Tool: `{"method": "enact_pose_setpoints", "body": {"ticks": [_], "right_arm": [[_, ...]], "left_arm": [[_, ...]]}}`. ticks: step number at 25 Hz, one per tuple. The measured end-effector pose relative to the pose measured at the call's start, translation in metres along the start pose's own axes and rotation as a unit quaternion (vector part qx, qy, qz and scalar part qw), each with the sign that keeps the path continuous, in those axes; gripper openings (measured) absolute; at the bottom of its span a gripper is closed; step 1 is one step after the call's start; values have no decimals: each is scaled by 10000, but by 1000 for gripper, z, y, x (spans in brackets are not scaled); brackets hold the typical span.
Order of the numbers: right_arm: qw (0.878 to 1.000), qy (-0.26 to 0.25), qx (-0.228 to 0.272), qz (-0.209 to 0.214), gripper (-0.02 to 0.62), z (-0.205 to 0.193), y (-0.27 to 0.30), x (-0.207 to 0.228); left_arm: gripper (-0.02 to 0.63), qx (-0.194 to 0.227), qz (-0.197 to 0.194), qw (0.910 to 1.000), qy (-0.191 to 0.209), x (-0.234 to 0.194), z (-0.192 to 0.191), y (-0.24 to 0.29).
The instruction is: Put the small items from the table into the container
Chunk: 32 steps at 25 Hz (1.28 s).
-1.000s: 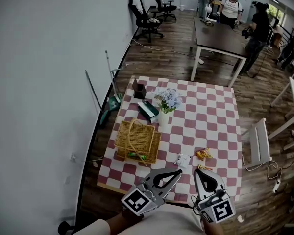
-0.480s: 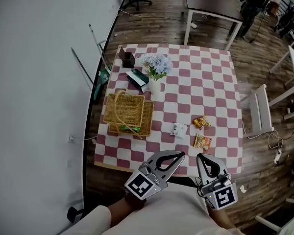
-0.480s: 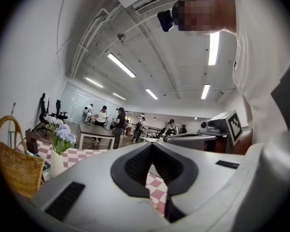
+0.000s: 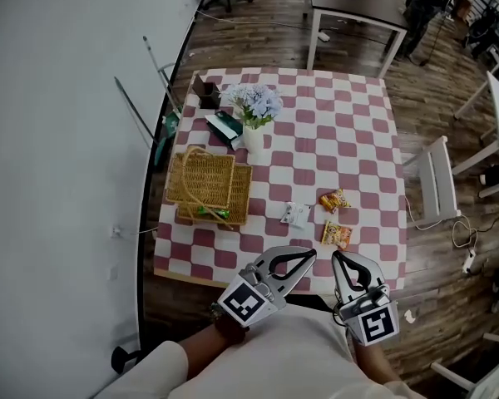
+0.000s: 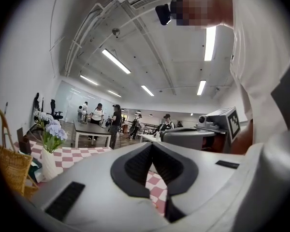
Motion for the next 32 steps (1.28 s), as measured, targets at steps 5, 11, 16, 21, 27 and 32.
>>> {"method": "enact_pose_setpoints", "body": {"ticks": [5, 11, 16, 21, 27, 32], "right_arm": [[9965, 335, -756, 88, 29, -33, 2, -2], [9912, 390, -1242, 228, 104, -74, 13, -5], [9861, 159, -1602, 413, 104, -119, 19, -14], [9747, 124, -2166, 542, 104, -172, 23, -23], [9610, -115, -2665, 730, 104, -217, 26, -29], [9495, -249, -2981, 950, 104, -241, 33, -31]], "left_arm": [[6, -128, -116, 9997, 152, -13, -25, 18], [6, -525, -97, 9984, 193, -40, -68, 40], [6, -672, -31, 9977, -111, -60, -100, 52], [6, -796, 77, 9959, -432, -80, -128, 64], [6, -1134, 150, 9914, -634, -95, -165, 81], [6, -1350, 146, 9892, -557, -99, -179, 96]]}}
Point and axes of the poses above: the fingertips, and each gripper's own axes: y forward along the fingers, x to its right, z out of its top, the point moved 10 cm from there along -y, backward along the fingers, and after that the axes turned 15 degrees about -y, right-handed, at the moved point
